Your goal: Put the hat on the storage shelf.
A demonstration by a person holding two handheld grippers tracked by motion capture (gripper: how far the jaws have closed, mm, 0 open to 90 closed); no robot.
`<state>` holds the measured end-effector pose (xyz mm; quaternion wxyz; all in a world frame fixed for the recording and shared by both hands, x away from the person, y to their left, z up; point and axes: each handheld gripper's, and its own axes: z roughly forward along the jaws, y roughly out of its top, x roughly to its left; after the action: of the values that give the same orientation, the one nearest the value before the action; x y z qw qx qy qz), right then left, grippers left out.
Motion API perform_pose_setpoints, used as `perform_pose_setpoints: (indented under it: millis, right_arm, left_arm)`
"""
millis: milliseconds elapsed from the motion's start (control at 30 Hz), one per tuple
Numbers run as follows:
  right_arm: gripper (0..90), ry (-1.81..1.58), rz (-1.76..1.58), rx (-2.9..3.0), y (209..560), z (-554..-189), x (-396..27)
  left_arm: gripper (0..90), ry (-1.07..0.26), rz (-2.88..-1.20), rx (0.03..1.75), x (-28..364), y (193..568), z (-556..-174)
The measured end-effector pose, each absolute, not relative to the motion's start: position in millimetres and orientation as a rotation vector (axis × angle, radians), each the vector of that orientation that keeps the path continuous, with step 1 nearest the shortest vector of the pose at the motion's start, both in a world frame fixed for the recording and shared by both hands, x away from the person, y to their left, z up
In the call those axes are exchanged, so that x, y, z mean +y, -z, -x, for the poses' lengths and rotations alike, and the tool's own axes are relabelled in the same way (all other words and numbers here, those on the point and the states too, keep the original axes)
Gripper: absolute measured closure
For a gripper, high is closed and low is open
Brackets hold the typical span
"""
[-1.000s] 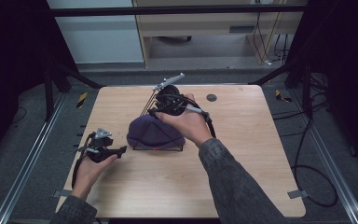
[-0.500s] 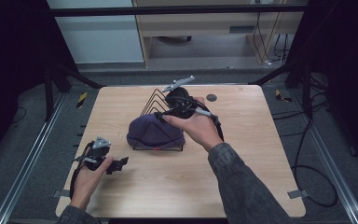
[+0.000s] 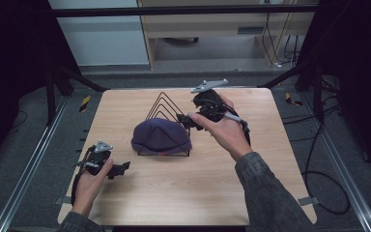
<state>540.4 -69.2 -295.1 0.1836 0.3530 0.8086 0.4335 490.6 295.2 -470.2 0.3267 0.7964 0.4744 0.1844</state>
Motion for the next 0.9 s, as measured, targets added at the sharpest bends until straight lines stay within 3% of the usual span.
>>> perform_pose_setpoints:
  millis: [467,900]
  right_arm:
    - [13.7,-1.181,-1.047,2.214,302,-531,-119]
    - [14.5,-1.114,-1.092,2.194,331,-514,-172]
  left_arm:
    - [6.0,-0.514,-2.105,1.241,298,472,-492]
    - [6.1,-0.535,-2.123,1.26,302,475,-493]
